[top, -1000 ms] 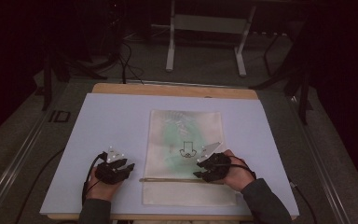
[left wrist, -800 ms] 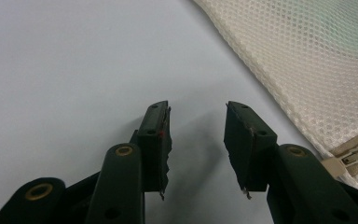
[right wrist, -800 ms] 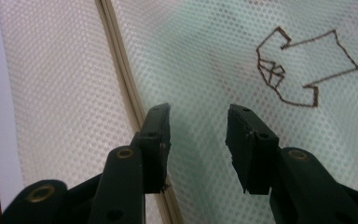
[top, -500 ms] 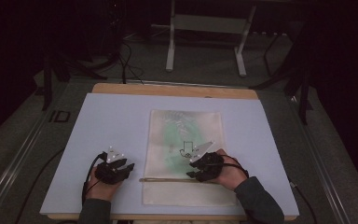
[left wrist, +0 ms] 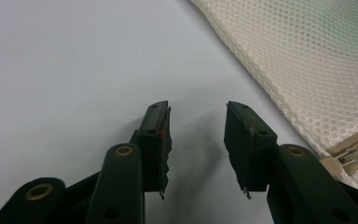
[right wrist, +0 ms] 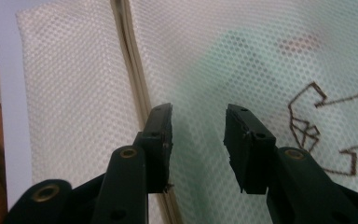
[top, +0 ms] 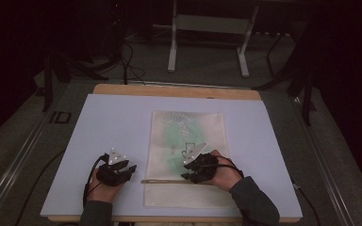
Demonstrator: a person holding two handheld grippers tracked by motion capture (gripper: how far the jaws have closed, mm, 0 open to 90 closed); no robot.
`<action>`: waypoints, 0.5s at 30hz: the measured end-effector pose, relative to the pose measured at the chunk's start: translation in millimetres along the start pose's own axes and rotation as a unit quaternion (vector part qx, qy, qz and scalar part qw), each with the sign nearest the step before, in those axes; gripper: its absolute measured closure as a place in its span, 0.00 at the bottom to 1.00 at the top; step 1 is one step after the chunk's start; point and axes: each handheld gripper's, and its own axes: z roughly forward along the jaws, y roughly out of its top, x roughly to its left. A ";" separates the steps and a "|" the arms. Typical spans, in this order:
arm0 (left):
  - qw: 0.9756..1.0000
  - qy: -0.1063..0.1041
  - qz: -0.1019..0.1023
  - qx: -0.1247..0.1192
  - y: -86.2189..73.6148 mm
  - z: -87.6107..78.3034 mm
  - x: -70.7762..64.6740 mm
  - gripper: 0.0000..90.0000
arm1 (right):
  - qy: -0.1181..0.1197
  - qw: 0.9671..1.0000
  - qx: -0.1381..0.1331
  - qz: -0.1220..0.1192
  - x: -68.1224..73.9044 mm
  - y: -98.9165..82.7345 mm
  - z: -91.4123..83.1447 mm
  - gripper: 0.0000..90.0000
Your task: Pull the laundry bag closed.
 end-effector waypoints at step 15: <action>1.000 0.000 -0.002 -0.001 0.1 -0.8 0.9 0.66 | 0.014 1.000 -0.003 -0.013 6.5 15.1 13.6 0.70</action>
